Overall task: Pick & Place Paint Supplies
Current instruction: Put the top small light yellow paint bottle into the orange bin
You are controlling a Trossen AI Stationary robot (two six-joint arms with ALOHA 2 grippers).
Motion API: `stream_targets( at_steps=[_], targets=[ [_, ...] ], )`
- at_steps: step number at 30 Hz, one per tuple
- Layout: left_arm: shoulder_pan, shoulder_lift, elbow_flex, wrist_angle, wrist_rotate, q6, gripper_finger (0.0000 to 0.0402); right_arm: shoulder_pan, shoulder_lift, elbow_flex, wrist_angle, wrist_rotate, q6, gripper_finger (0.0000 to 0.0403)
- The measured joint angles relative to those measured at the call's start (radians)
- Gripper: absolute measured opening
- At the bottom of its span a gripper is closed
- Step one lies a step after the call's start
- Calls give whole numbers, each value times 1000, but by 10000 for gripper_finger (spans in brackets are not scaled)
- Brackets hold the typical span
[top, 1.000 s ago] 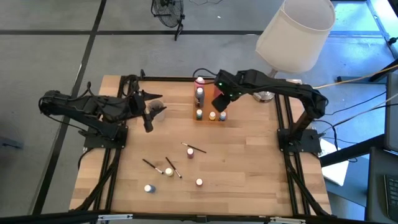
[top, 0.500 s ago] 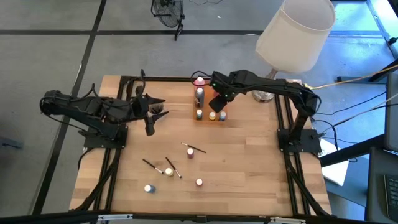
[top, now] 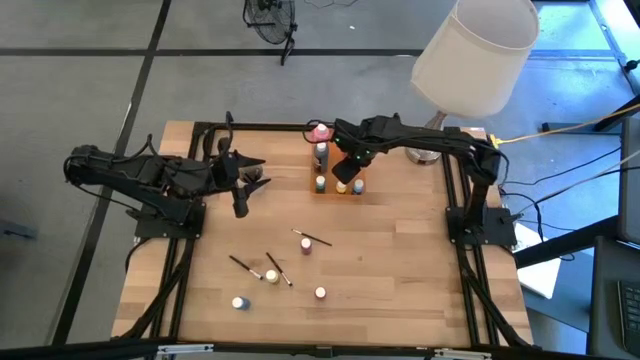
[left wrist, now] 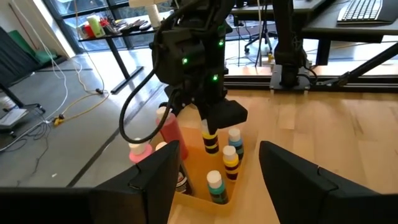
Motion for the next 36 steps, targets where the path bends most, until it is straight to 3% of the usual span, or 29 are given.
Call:
stream_targets(
  at_steps=[36],
  targets=[
    [0,0,0,-11,15,-69,212,-4,60,-1,1,-34,14,120]
  ],
)
